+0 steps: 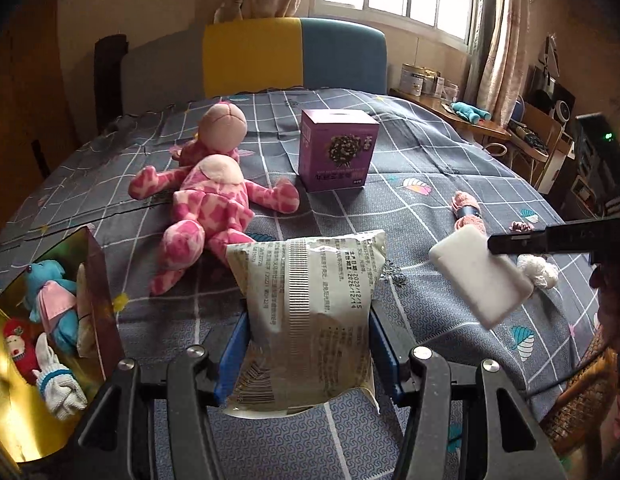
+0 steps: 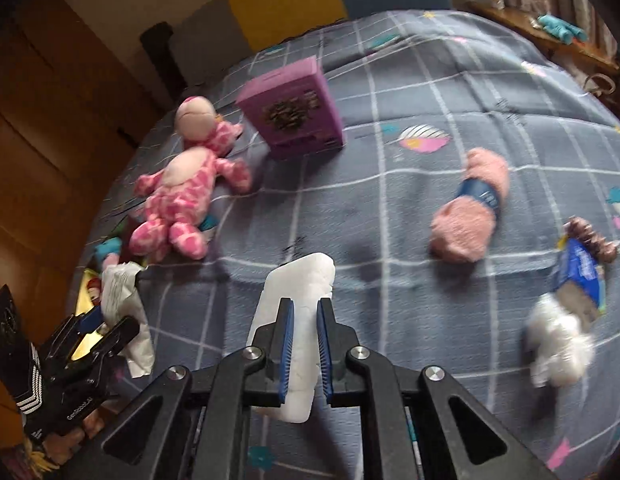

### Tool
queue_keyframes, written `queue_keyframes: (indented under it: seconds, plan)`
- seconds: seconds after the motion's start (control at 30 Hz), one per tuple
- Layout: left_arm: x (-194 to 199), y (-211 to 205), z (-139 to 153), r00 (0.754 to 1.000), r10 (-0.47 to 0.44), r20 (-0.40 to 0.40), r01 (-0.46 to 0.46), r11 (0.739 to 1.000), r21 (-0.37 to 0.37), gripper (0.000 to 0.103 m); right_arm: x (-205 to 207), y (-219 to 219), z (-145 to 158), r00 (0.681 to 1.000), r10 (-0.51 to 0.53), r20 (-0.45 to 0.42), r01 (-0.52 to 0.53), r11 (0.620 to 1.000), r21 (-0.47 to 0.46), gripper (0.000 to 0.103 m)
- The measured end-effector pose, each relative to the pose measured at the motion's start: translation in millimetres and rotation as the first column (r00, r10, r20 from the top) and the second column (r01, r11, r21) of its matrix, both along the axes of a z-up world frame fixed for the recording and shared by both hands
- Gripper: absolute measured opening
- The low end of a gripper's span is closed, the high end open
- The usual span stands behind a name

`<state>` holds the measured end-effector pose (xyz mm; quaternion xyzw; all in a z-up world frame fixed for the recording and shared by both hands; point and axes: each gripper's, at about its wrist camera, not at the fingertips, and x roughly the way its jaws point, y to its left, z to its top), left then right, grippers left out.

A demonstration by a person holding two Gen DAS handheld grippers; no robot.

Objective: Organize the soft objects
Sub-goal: 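Grasp the white foam block with the right gripper, then carry the snack bag into the gold tray and open the left gripper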

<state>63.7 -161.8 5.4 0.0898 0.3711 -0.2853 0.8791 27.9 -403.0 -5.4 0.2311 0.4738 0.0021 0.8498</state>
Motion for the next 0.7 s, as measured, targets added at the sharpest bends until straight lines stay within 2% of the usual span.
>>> queue_keyframes:
  seconds: [0.13, 0.27, 0.53, 0.63, 0.7]
  plan:
    - [0.1, 17.0, 7.2, 0.999, 0.043, 0.026, -0.043, 0.999, 0.004, 0.057, 16.6, 32.3, -36.2, 0.997, 0.057, -0.057, -0.054, 0.997, 0.054, 0.011]
    - [2.3, 35.2, 11.2, 0.995, 0.089, 0.047, -0.09, 0.996, 0.01, 0.057, 24.1, 47.4, -65.0, 0.991, 0.067, -0.12, -0.063, 0.997, 0.04, 0.011]
    - [2.5, 61.4, 17.8, 0.979, 0.165, 0.122, -0.17, 0.985, 0.034, 0.057, 24.0, 50.9, -69.5, 0.991, 0.061, -0.116, -0.063, 0.998, -0.013, 0.012]
    - [2.4, 66.7, 20.0, 0.975, 0.178, 0.133, -0.184, 0.982, 0.034, 0.057, 22.0, 51.4, -64.5, 0.992, 0.052, -0.119, -0.059, 0.997, -0.055, 0.019]
    - [2.8, 68.8, 20.4, 0.974, 0.183, 0.137, -0.19, 0.981, 0.036, 0.057, 22.3, 53.6, -63.6, 0.991, 0.047, -0.121, -0.057, 0.996, -0.073, 0.027]
